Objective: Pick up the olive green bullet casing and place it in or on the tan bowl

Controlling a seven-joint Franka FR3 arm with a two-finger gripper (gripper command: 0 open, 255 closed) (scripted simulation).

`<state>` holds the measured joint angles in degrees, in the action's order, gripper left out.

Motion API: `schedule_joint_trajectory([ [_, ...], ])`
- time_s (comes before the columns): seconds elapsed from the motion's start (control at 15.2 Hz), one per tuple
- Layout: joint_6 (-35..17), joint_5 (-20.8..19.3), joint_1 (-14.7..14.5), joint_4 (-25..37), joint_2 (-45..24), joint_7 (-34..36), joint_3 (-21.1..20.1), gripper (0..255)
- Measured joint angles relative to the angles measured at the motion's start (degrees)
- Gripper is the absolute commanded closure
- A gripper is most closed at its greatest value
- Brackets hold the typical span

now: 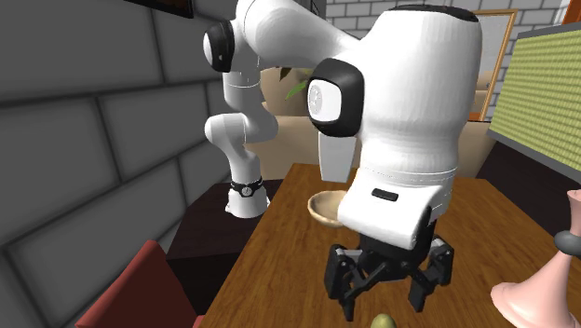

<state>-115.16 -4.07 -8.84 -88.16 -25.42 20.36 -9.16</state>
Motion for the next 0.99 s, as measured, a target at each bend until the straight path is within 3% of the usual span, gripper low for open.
schedule_joint_trajectory([
  [0.2, 0.09, -0.52, -0.46, 2.99, -2.85, 0.43, 0.19, 0],
  [0.59, -3.60, -0.89, -0.62, 1.12, -4.71, 0.77, 0.36, 0],
  [0.99, -3.99, -0.93, -0.62, 1.03, -4.98, 0.77, 0.39, 0],
])
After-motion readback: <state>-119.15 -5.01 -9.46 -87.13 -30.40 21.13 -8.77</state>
